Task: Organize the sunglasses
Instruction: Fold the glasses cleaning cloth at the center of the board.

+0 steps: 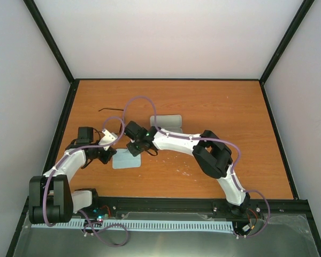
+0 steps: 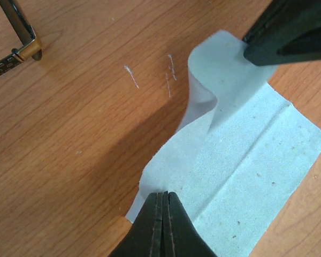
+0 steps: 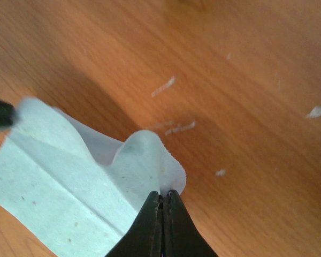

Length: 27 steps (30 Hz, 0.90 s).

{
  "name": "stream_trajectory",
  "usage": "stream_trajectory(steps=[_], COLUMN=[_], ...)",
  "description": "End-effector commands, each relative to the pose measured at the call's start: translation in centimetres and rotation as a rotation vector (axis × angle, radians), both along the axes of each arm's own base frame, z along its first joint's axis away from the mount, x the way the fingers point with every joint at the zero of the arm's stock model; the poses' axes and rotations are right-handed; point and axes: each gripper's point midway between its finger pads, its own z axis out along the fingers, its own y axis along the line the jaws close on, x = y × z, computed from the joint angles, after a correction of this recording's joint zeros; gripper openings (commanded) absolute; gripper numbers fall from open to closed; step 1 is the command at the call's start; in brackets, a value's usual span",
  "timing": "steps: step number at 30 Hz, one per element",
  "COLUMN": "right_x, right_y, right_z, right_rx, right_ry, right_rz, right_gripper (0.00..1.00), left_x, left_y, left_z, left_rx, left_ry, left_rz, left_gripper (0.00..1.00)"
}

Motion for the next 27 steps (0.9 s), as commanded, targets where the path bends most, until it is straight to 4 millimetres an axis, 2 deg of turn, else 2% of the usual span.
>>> stream_trajectory(steps=[1, 7, 14, 27], right_x=[1.7, 2.0, 0.7, -2.0], right_y=[0.8, 0.3, -0.1, -0.4], right_z=[2.6, 2.1, 1.2, 0.4], right_rx=[0.028, 0.017, 0.025, 0.038], right_ry=[-0.068, -0.058, -0.01, 0.034], right_rz=[0.001, 0.005, 0.022, 0.076], right_gripper=[0.03, 0.03, 0.03, 0.03], left_x=[0.9, 1.2, 0.7, -1.9], left_y=[-0.3, -0.2, -0.5, -0.8], left_z=[1.5, 2.1, 2.4, 0.5], left_rx=[-0.001, 0.0, -0.007, 0.01], left_ry=[-0.05, -0.074, -0.092, 0.017], left_rz=[-0.021, -0.017, -0.04, -0.12], left_gripper=[0.01, 0.01, 0.01, 0.01])
